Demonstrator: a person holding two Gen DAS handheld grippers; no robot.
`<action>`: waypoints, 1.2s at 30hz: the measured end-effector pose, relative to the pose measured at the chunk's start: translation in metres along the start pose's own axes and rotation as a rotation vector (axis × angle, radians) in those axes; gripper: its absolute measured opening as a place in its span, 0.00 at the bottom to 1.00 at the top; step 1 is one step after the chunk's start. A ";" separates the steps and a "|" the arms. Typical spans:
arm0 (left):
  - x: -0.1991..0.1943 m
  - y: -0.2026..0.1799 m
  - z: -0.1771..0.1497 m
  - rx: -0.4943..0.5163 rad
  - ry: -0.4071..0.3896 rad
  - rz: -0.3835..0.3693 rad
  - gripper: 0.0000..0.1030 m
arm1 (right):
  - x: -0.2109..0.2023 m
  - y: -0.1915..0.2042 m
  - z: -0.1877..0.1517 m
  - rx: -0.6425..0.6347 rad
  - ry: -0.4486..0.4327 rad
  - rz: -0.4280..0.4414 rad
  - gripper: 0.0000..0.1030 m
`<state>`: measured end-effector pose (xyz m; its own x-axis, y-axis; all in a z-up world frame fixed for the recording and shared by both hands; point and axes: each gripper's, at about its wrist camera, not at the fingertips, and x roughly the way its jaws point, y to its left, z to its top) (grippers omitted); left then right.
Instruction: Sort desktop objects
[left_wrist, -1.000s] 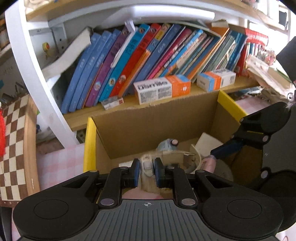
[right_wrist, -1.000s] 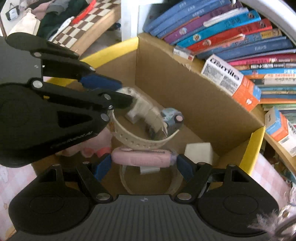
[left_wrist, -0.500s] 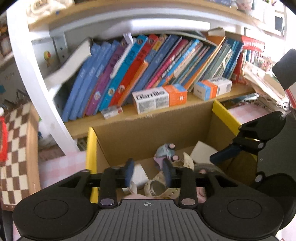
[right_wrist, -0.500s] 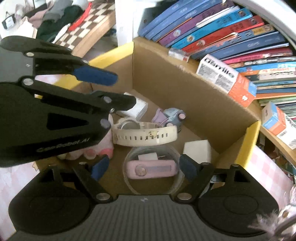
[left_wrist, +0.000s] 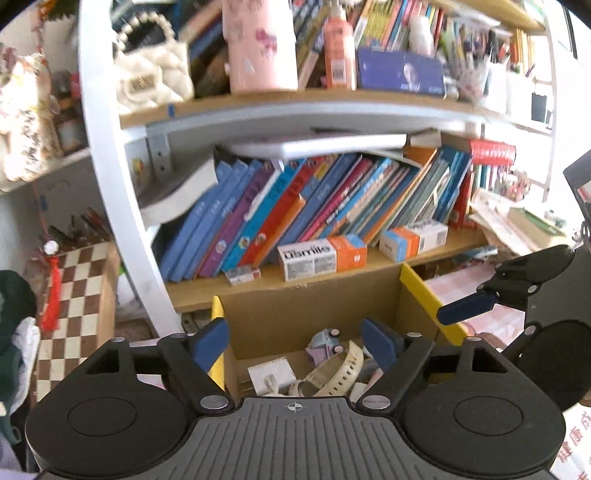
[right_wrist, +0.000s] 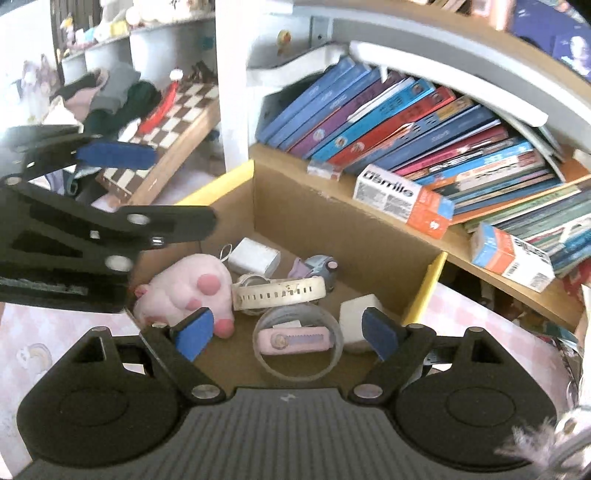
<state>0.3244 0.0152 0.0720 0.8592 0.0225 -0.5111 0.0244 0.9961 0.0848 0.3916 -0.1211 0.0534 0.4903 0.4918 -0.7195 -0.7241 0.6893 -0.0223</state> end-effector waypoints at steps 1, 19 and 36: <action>-0.007 0.000 -0.001 -0.003 -0.010 0.005 0.83 | -0.005 0.000 -0.003 0.006 -0.015 -0.008 0.85; -0.116 0.017 -0.067 -0.160 -0.048 0.102 0.89 | -0.094 0.045 -0.077 0.076 -0.180 -0.119 0.88; -0.169 -0.015 -0.144 -0.045 0.024 0.093 0.93 | -0.126 0.128 -0.170 0.206 -0.183 -0.269 0.90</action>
<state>0.1049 0.0091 0.0341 0.8442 0.1167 -0.5231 -0.0786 0.9924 0.0945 0.1544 -0.1852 0.0231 0.7419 0.3526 -0.5703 -0.4538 0.8902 -0.0400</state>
